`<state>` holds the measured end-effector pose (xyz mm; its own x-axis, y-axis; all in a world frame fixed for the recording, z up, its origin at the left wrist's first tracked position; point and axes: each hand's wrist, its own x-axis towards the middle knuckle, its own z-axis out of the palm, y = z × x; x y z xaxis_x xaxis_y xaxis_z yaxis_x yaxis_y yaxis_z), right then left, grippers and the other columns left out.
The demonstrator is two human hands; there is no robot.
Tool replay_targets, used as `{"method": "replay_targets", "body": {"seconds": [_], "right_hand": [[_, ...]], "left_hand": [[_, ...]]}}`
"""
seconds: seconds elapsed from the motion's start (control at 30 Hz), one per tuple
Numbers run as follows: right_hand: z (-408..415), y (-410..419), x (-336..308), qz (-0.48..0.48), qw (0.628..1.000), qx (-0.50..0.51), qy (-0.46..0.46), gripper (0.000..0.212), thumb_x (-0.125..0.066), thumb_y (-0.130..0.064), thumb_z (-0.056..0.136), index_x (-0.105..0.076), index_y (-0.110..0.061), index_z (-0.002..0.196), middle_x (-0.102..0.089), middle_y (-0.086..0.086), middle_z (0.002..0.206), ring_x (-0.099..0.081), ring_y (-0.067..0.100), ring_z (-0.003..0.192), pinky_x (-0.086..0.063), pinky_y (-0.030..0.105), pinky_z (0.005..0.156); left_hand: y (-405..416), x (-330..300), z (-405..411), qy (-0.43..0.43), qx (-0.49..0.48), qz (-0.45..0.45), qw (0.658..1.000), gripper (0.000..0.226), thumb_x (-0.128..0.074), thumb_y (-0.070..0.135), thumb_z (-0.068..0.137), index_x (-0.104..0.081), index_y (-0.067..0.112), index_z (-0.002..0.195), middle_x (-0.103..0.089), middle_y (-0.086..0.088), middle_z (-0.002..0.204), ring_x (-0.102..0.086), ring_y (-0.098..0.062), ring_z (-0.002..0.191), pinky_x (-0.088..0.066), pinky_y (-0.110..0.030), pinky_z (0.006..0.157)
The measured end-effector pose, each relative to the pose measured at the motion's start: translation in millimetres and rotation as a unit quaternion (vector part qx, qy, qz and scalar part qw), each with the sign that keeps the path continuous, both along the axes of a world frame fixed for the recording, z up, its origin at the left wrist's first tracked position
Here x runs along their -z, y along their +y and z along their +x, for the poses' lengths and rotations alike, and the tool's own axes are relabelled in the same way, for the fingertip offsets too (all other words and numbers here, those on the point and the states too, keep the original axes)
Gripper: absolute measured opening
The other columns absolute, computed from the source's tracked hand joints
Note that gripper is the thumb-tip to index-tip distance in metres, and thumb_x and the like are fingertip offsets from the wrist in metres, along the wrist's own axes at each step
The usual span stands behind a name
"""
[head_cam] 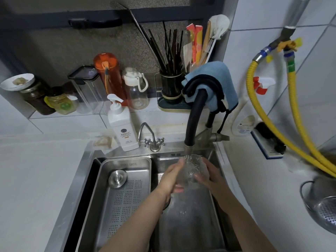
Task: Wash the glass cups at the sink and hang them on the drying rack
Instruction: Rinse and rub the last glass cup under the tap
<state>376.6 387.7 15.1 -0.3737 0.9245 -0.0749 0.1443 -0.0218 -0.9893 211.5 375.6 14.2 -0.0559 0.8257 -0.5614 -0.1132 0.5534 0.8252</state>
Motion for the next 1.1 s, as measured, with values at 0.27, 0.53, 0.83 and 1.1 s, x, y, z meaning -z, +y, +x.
{"method": "replay_targets", "body": {"seconds": [0.27, 0.53, 0.83, 1.1], "right_hand": [[-24.6, 15.8, -14.2, -0.065, 0.997, -0.01, -0.044, 0.032, -0.06, -0.062, 0.076, -0.066, -0.044, 0.103, -0.07, -0.02, 0.103, -0.067, 0.0, 0.096, -0.051, 0.023, 0.078], [-44.4, 29.8, -27.1, -0.006, 0.982, -0.03, -0.189, 0.026, -0.049, -0.048, 0.095, -0.058, -0.023, 0.099, -0.059, -0.014, 0.091, -0.059, 0.007, 0.087, -0.047, 0.026, 0.076], [23.3, 64.6, 5.0, -0.054, 0.982, 0.128, -0.126, 0.012, -0.056, -0.016, 0.096, -0.064, -0.024, 0.099, -0.067, 0.008, 0.102, -0.066, 0.021, 0.087, -0.056, 0.033, 0.084], [51.8, 115.1, 10.9, -0.038, 0.969, 0.183, -0.159, 0.057, -0.053, -0.008, 0.095, -0.027, 0.003, 0.145, -0.036, 0.02, 0.148, -0.037, 0.033, 0.136, -0.031, 0.039, 0.109]], "left_hand": [[-15.1, 0.7, -24.9, -0.002, 0.008, 0.086, 0.996, 0.082, -0.069, 0.063, 0.071, -0.043, 0.034, 0.143, -0.048, 0.011, 0.141, -0.045, -0.007, 0.127, -0.038, -0.023, 0.098], [-11.5, 0.3, -26.2, 0.006, -0.082, 0.079, 0.993, 0.076, -0.084, 0.052, 0.061, -0.058, 0.023, 0.126, -0.07, 0.0, 0.114, -0.067, -0.015, 0.103, -0.055, -0.028, 0.087], [1.2, 3.6, 0.4, -0.021, -0.084, 0.027, 0.996, 0.042, -0.071, 0.048, 0.079, -0.063, 0.017, 0.106, -0.069, -0.001, 0.094, -0.065, -0.015, 0.086, -0.049, -0.021, 0.065], [8.2, -0.5, 20.1, -0.024, -0.043, 0.032, 0.998, 0.031, -0.067, 0.043, 0.085, -0.063, 0.016, 0.1, -0.067, 0.002, 0.085, -0.062, -0.01, 0.075, -0.047, -0.012, 0.056]]}}
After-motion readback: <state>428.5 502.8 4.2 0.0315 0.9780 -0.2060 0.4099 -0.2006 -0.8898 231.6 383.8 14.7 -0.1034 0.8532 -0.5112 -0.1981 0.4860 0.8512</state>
